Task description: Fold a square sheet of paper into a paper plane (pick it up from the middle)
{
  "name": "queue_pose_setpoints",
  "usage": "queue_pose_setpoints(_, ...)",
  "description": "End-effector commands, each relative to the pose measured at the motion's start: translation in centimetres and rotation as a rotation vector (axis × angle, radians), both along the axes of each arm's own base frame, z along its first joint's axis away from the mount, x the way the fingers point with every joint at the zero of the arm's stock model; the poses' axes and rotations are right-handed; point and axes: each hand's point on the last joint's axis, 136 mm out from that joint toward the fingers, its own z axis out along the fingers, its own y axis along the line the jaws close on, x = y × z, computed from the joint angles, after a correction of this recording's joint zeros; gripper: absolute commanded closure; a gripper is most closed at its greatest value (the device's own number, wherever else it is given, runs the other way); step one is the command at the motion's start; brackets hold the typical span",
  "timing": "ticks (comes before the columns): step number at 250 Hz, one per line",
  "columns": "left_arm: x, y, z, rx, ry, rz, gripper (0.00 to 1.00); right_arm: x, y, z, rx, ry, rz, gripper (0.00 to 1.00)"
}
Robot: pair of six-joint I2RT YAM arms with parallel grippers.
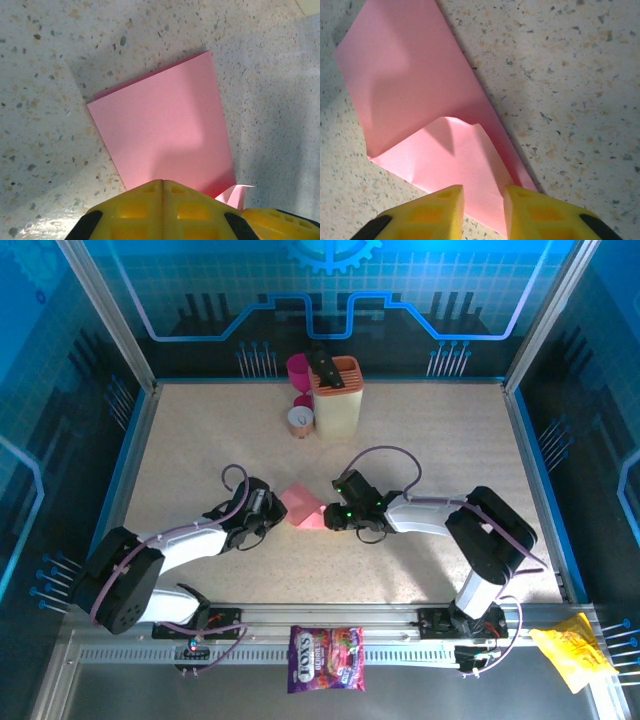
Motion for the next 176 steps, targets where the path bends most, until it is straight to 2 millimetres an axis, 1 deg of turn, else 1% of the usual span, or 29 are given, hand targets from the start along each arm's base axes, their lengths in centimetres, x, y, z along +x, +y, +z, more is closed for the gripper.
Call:
queue_pose_setpoints(1,-0.8,-0.8,0.8,-0.017,0.019,-0.028,0.88,0.7,-0.9,0.7,-0.007,-0.024,0.021,0.8)
queue_pose_setpoints(17,-1.3,-1.1,0.8,-0.011,0.028,-0.03,0.78,1.0,-0.9,0.6,0.018,-0.016,0.037,0.84)
queue_pose_setpoints(46,-2.2,-1.9,0.7,-0.02,0.04,-0.022,0.66,0.9,-0.3,0.6,0.058,-0.011,0.078,0.89)
queue_pose_setpoints(58,-2.4,-2.2,0.6,-0.03,0.048,-0.015,0.63,0.8,-0.2,0.5,0.066,-0.009,0.089,0.91)
queue_pose_setpoints(96,-2.8,-2.5,0.0,-0.028,0.068,-0.004,0.58,0.5,-0.2,-0.3,0.073,0.011,0.081,0.95)
queue_pose_setpoints(117,-3.0,-2.6,-0.1,-0.025,0.082,0.002,0.57,0.3,-0.3,-1.0,0.077,0.03,0.066,0.97)
queue_pose_setpoints(154,-3.1,-3.0,-0.4,-0.032,0.101,-0.003,0.55,-0.2,-0.9,-3.0,0.066,0.081,0.021,1.0)
queue_pose_setpoints(176,-3.1,-3.3,-0.5,-0.042,0.105,-0.003,0.55,-0.6,-1.3,-4.2,0.054,0.118,-0.009,1.0)
